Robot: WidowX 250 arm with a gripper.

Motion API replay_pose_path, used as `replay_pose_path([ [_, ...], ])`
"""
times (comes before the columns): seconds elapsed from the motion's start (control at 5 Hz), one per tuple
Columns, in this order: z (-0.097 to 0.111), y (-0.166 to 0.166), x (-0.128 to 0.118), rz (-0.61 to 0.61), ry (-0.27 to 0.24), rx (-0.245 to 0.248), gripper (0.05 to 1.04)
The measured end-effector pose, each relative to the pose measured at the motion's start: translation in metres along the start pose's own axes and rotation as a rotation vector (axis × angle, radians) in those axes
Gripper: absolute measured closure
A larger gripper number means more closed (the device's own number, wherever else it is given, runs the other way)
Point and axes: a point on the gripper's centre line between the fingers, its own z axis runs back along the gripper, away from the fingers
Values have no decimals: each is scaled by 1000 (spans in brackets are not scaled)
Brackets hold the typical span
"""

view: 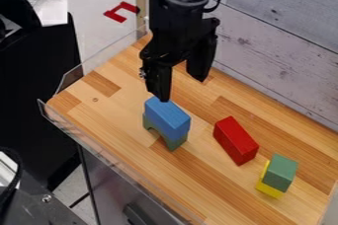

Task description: Place the red rectangular block on top of the blue arch

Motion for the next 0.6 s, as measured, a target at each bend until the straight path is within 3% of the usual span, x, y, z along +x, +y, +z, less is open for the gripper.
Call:
replay_pose_path([
  [0.2,-6,4,-1,-3,2,26,83],
  [0.6,-5,-11,-16,-54,13,-16,84],
])
